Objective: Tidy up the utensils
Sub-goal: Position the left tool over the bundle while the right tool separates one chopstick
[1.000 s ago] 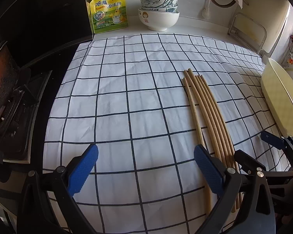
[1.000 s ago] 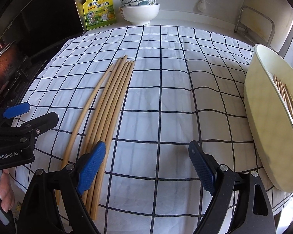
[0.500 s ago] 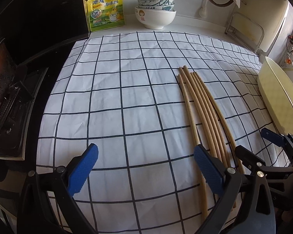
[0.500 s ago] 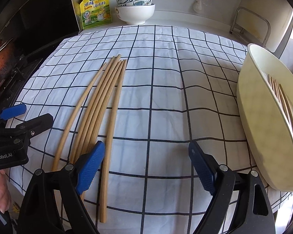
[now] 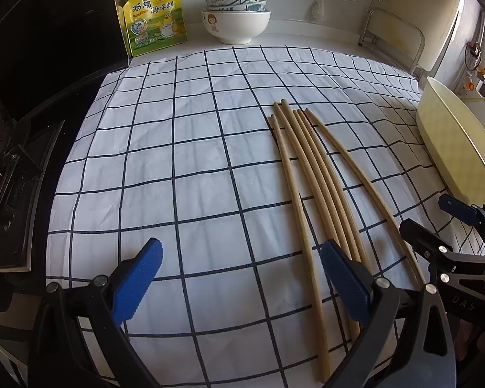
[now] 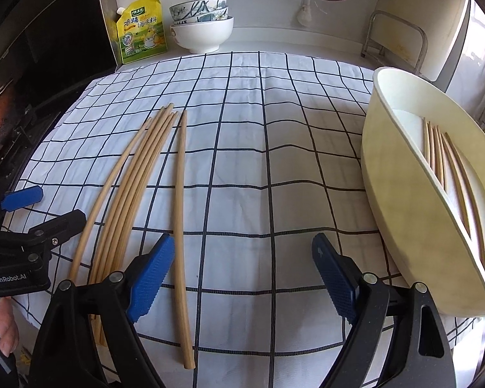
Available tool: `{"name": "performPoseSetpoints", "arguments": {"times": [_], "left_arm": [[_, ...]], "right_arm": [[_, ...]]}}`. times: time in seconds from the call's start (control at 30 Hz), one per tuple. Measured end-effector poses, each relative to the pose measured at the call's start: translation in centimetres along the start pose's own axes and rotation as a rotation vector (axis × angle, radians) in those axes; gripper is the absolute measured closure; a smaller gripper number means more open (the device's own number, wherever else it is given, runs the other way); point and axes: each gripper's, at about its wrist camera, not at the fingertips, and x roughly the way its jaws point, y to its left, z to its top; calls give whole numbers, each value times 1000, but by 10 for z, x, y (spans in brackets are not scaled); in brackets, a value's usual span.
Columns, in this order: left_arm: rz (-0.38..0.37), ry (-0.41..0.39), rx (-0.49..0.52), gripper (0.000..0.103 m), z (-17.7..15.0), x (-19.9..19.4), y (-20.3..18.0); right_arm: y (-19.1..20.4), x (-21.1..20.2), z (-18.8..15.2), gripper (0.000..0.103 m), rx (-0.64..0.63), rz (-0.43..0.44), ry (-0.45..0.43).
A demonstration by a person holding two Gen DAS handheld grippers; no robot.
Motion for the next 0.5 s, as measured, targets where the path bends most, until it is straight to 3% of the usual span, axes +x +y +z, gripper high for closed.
{"name": "performPoseSetpoints", "arguments": {"times": [0.3, 0.5], "left_arm": [[28, 22, 4, 6, -1, 13, -1], [26, 1, 3, 10, -3, 12, -1]], "right_arm": [[6, 3, 1, 20, -21, 19, -22], [14, 7, 2, 21, -66, -26, -34]]}}
